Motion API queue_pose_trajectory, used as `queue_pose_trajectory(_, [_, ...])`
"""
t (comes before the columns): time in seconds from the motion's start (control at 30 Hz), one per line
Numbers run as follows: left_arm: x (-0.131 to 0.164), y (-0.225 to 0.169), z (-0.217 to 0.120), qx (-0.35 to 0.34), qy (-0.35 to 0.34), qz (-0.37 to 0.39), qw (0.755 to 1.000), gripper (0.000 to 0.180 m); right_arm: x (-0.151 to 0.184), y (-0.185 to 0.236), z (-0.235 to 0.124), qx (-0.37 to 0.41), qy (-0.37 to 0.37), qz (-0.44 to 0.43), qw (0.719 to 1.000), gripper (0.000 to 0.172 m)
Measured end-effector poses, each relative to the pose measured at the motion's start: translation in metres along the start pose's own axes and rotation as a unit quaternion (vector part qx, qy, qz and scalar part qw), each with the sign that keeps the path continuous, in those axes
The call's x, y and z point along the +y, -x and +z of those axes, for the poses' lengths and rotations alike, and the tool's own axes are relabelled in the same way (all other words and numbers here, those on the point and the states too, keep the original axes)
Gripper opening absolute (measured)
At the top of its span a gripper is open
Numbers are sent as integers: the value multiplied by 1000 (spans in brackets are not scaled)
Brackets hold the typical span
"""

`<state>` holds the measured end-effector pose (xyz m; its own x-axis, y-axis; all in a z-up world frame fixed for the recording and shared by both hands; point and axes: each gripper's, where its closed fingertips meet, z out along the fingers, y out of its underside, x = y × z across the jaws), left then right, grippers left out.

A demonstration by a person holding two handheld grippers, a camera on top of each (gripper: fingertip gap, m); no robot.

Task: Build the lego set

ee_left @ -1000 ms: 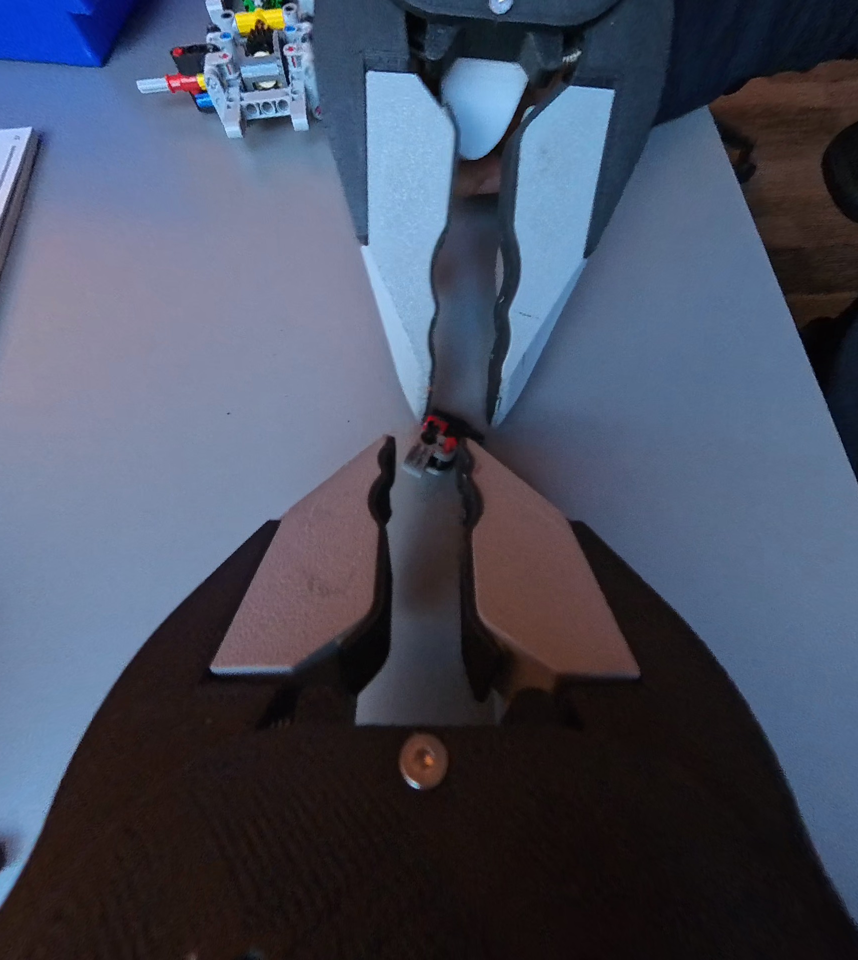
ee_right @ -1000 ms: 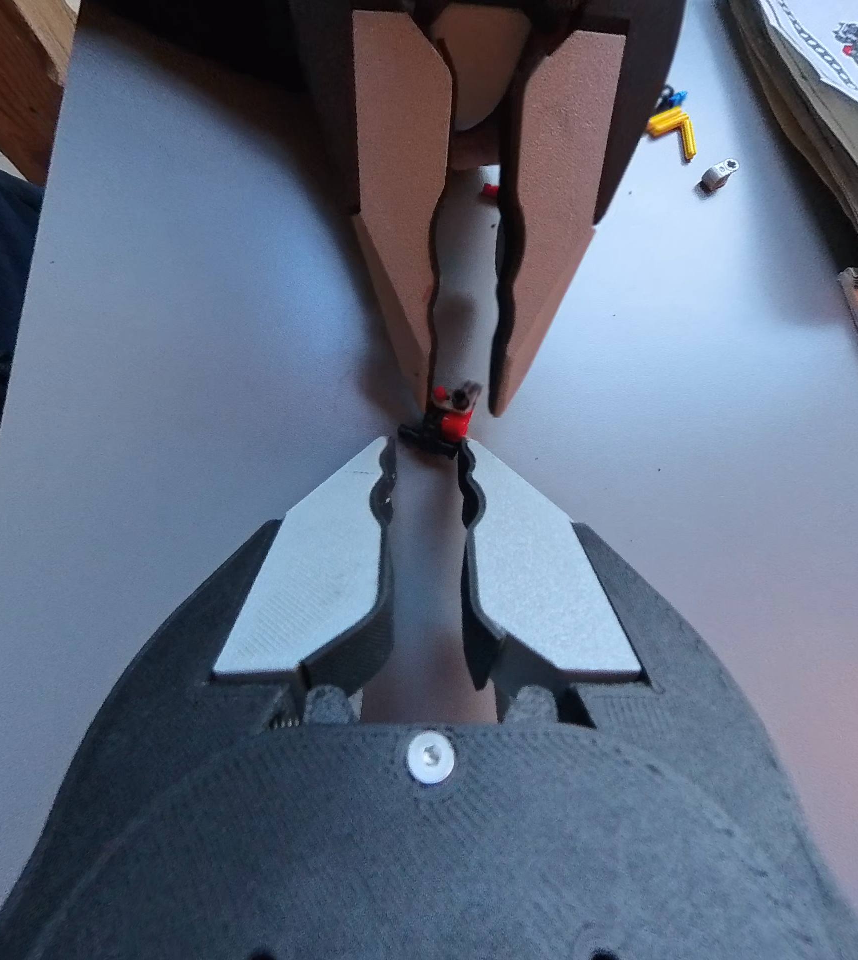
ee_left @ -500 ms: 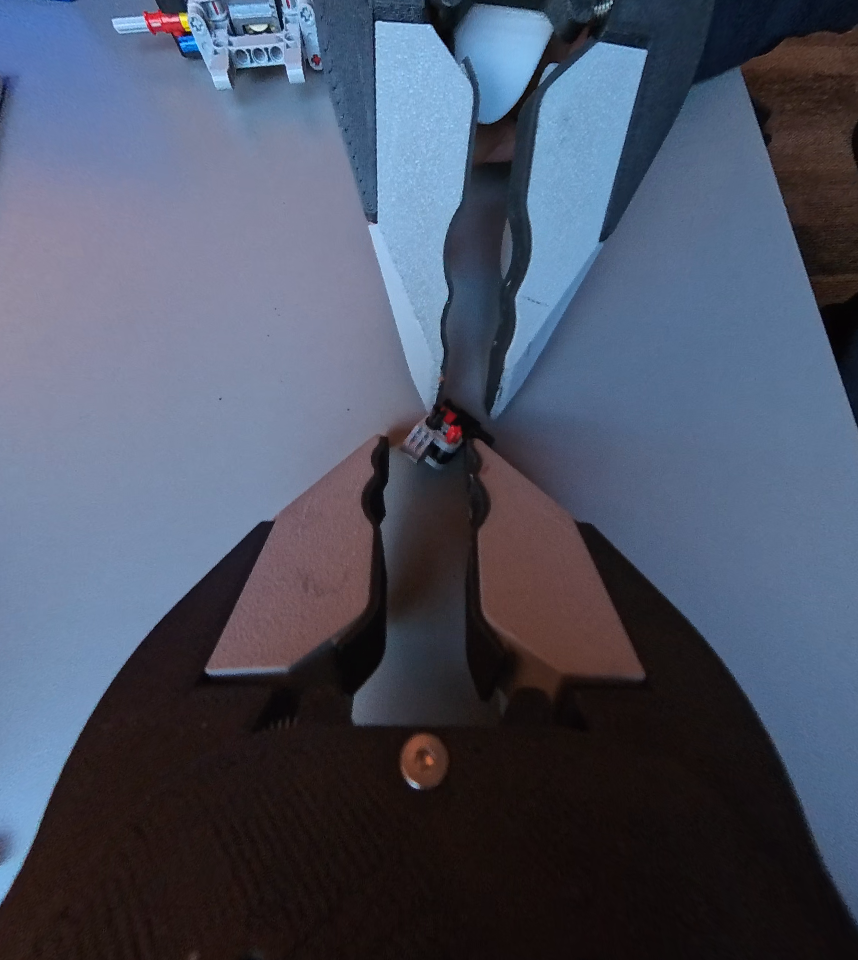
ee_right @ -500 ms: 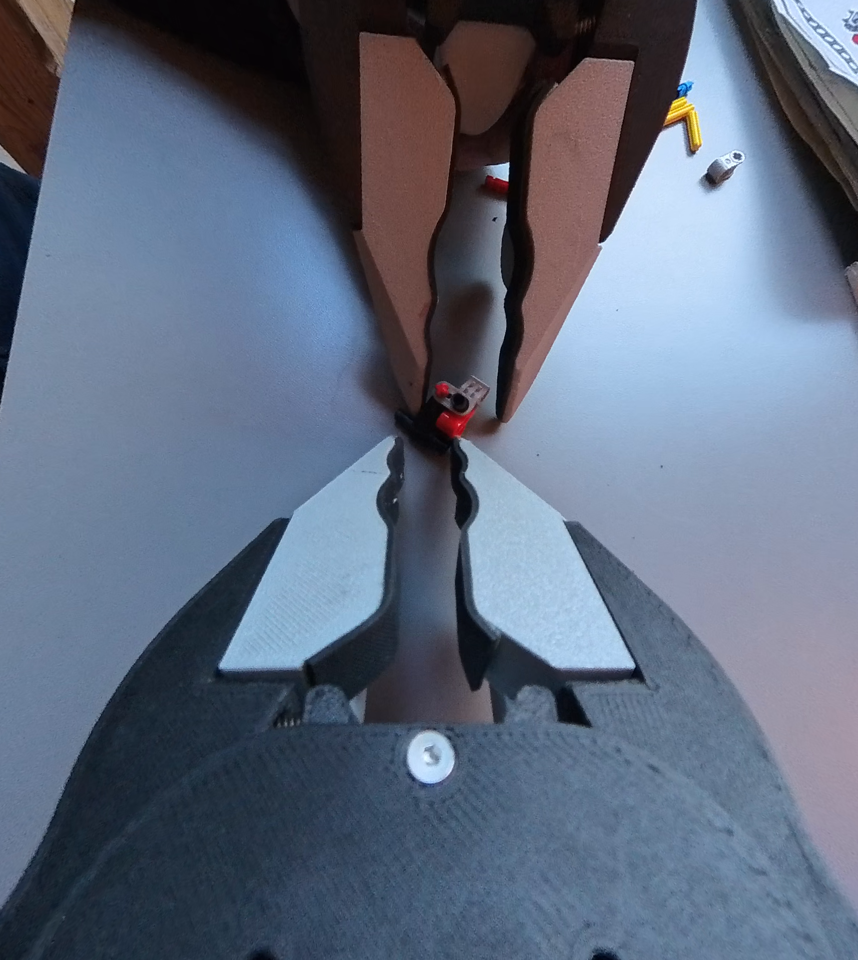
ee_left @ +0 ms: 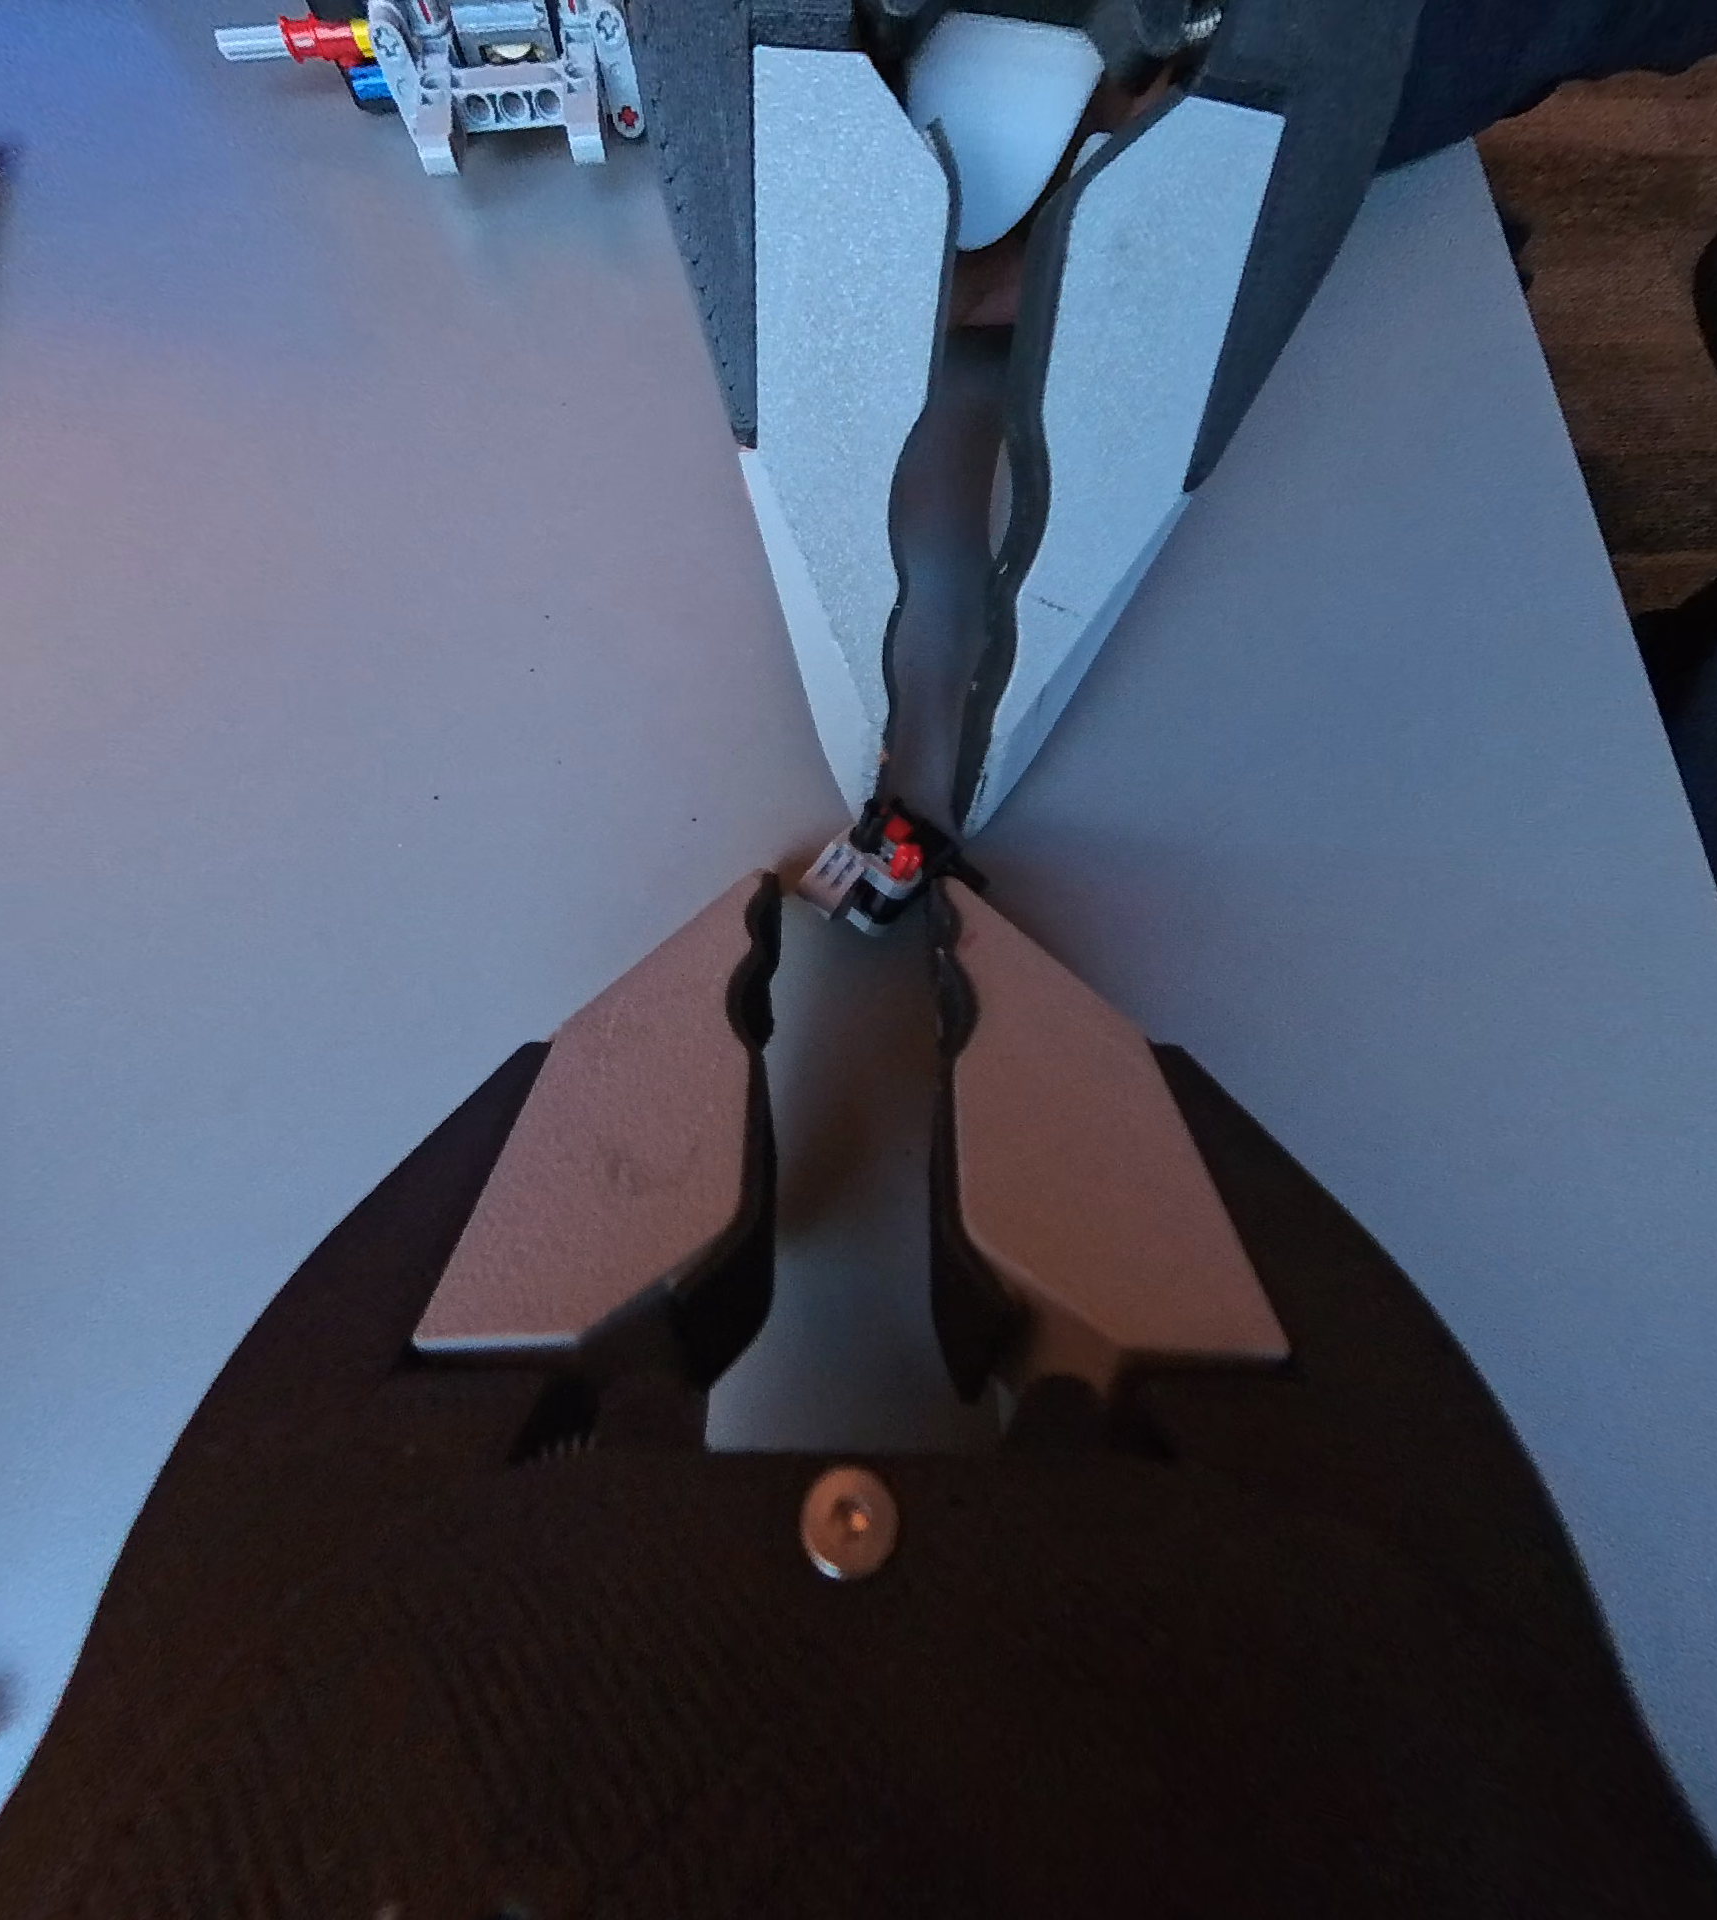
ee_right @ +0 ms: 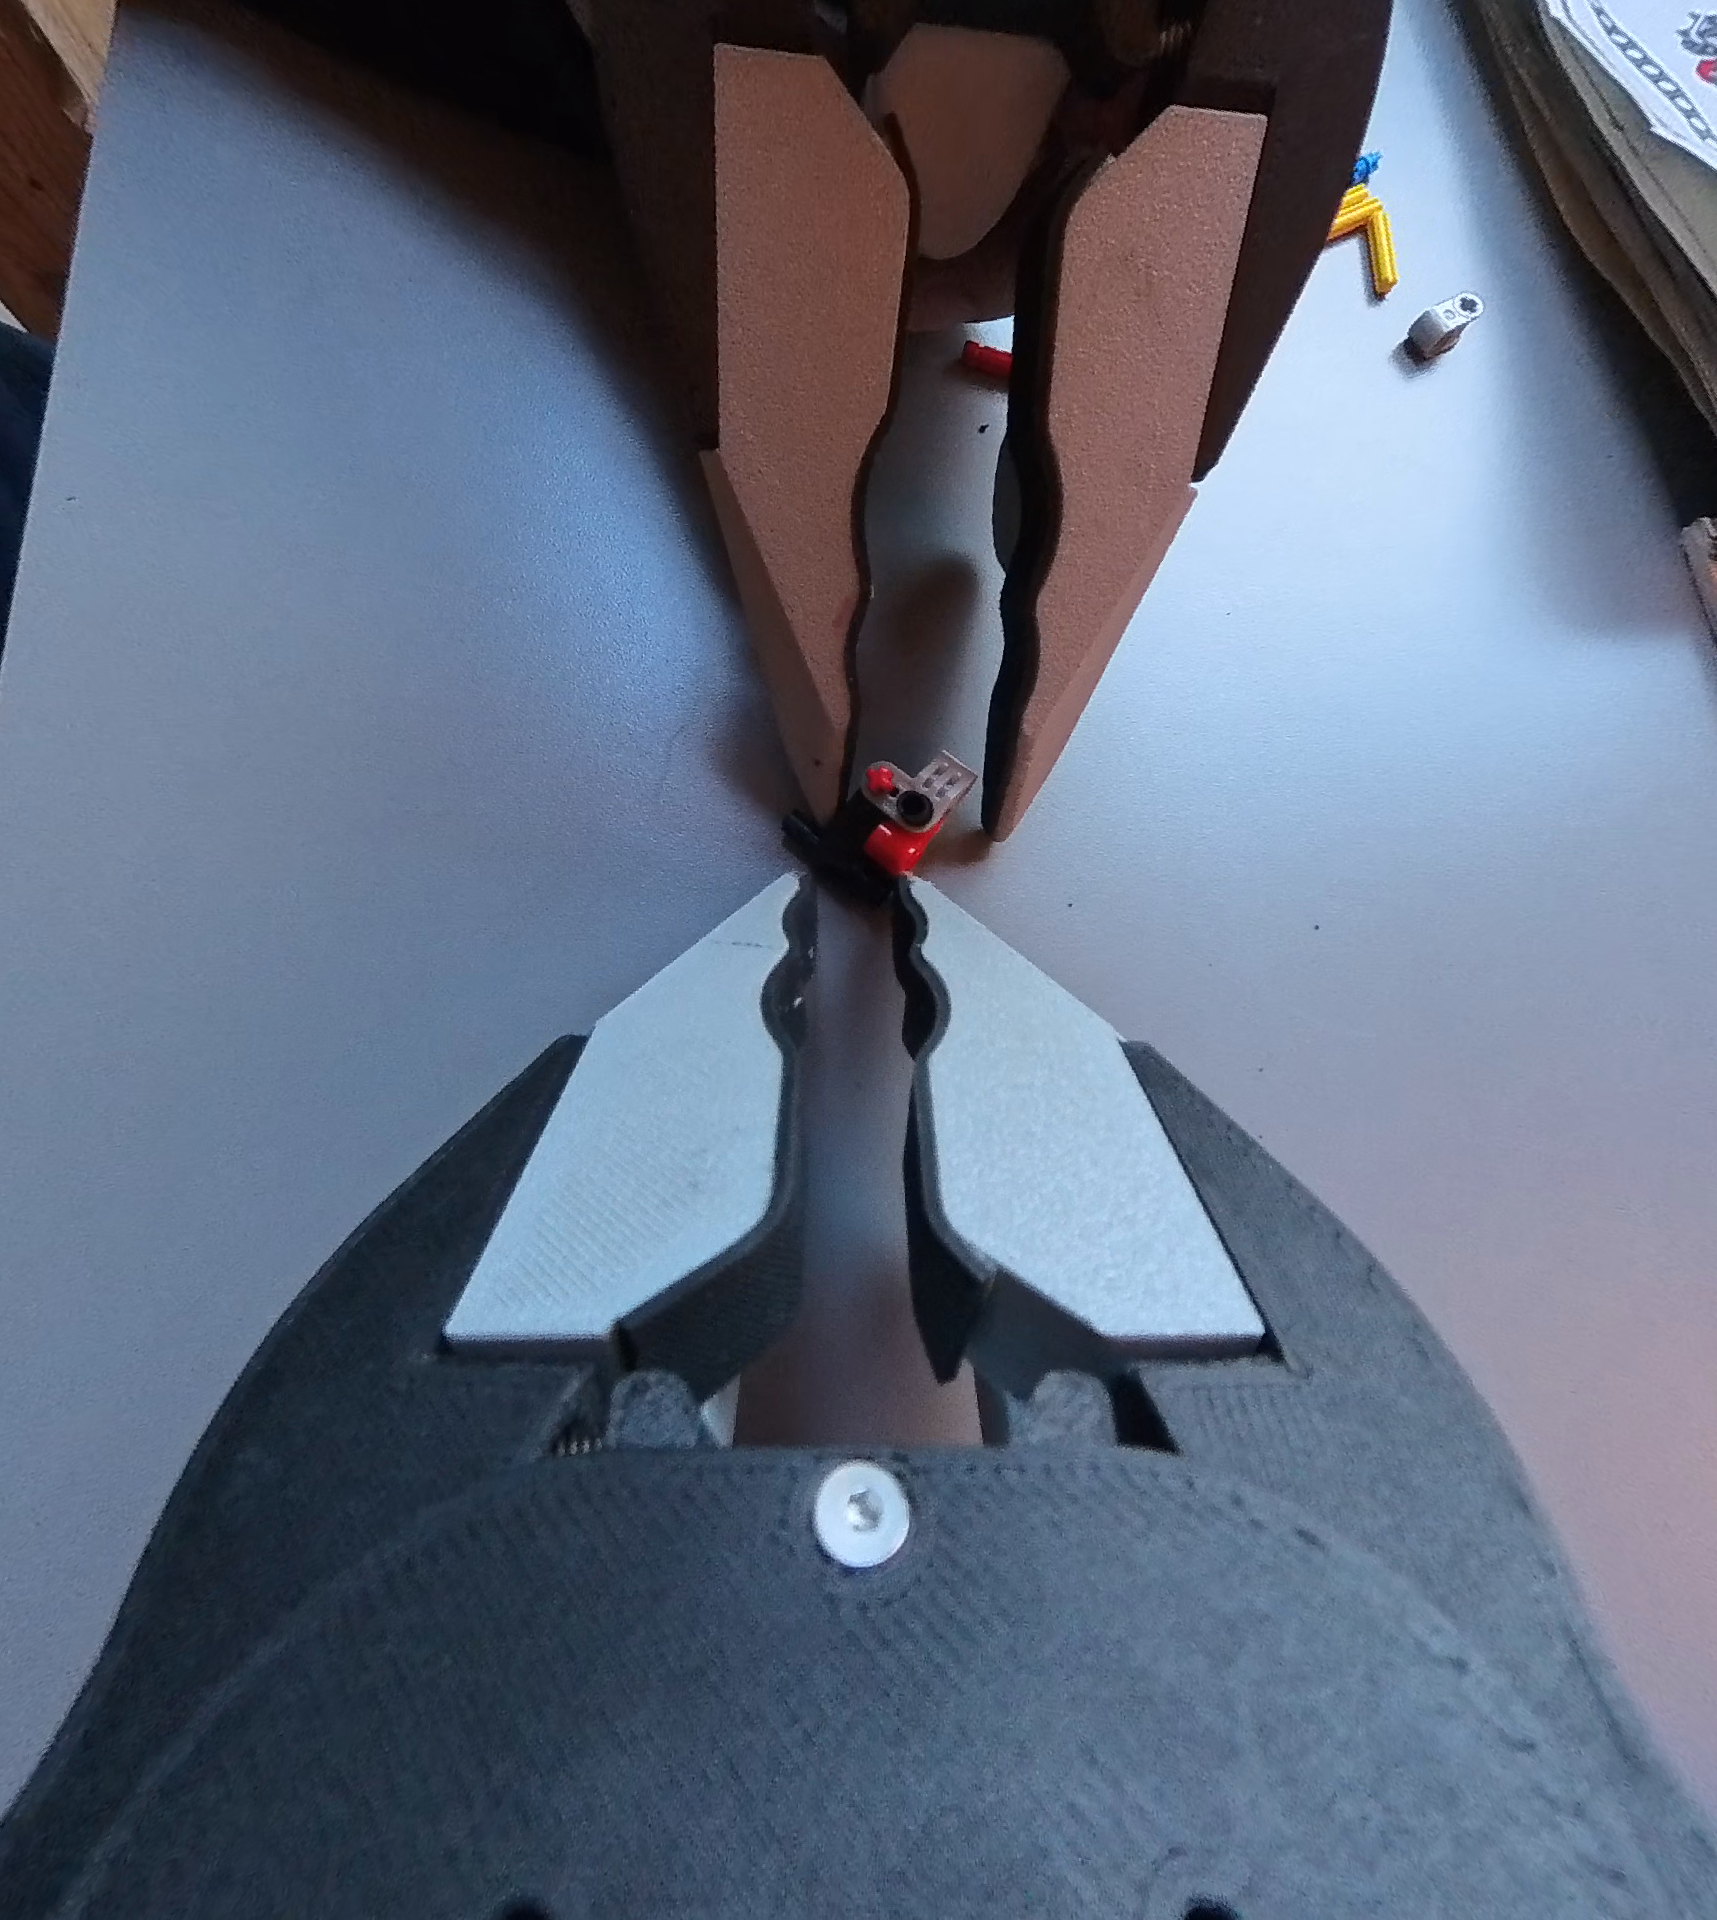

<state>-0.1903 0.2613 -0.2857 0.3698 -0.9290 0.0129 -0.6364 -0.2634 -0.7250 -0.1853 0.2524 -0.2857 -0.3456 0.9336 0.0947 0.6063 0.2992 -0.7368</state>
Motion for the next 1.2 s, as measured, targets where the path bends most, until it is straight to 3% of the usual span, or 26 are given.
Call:
queue_pose_trajectory(1.0, [0,-2,0,6,0,4,1000,22,1,0,-1,-1,-2,-15,1000,7])
queue_pose_trajectory(1.2, [0,-1,0,4,0,3,1000,21,-10,-3,-11,7,-53,-41,998,5])
